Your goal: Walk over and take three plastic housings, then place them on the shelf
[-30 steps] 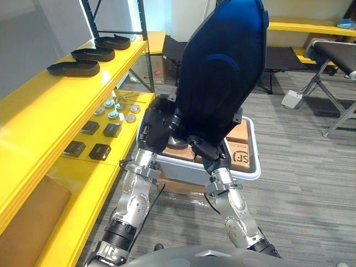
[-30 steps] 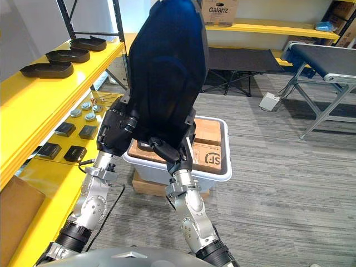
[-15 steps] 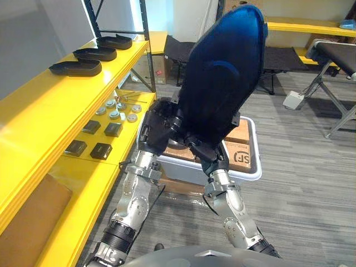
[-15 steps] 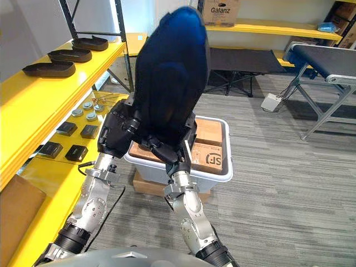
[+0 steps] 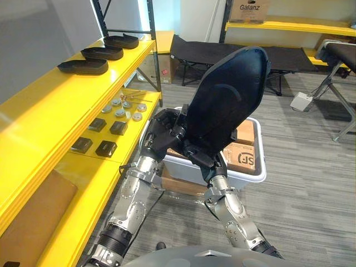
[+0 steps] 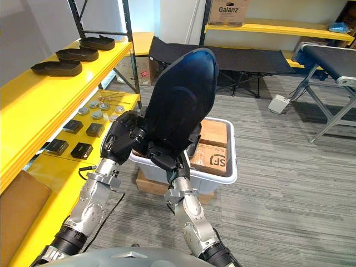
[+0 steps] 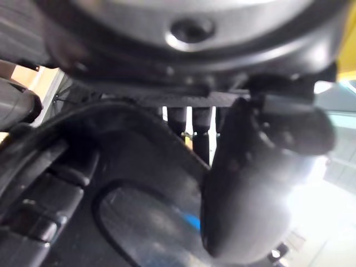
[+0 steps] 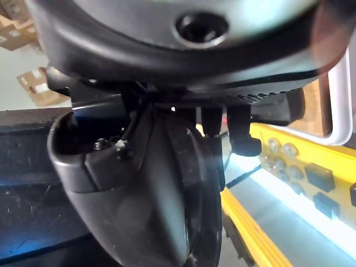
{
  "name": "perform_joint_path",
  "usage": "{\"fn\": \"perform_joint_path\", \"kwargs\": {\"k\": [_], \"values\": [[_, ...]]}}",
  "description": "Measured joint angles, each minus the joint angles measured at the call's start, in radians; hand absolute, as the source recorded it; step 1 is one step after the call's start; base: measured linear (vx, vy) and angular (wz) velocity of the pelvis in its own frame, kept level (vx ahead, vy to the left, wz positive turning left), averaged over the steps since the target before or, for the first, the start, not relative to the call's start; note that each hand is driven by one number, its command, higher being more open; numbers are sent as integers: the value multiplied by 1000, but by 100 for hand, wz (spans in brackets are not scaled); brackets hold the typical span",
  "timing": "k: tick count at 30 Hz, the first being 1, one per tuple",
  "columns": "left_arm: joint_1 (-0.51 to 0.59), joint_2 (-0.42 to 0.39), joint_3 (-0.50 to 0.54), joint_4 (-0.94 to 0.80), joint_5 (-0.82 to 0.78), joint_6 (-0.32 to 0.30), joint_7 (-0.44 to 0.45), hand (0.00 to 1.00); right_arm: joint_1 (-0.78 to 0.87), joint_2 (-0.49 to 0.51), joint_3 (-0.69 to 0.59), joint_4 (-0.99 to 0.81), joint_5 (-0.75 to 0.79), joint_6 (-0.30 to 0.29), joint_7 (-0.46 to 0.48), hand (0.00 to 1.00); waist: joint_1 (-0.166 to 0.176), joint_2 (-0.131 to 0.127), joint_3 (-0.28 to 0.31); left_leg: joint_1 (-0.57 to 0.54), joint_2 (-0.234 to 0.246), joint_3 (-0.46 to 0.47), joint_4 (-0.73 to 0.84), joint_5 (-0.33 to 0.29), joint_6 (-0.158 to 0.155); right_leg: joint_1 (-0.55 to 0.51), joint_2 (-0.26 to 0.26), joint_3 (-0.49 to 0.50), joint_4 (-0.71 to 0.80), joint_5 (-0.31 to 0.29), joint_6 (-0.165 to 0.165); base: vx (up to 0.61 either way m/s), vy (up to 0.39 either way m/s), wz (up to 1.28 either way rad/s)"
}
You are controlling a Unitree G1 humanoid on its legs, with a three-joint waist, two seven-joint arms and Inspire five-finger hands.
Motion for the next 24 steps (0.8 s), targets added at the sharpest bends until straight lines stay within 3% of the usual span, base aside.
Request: {"fn": "perform_joint_path", "kwargs": {"k": [7,12,17,24], "values": [[0,-2,-28,1,-3,5,43,0,0,0,-15,0,2,0,-10,100,3,7,5,-1,3,0,0,0,0,0,2,0,0,0,-1,0,0,0],[3,-15,-45,2,0,5,135,0,-1,1,-15,0,2,0,-10,100,8,8,5,0,7,-1,0,0,-2,2,7,-1,0,-2,-3,0,0,0],[10,-55,-35,40,112,5,356,0,-27,3,4,0,-7,0,-19,100,23,13,16,6,13,-5,0,2,-8,10,14,-6,0,-6,-9,0,0,1],[63,-121,86,70,423,-1,751,0,-68,32,24,-53,-106,6,-69,100,23,12,25,6,20,-6,-1,2,-14,8,27,-14,0,-13,-17,13,-5,-1]]}}
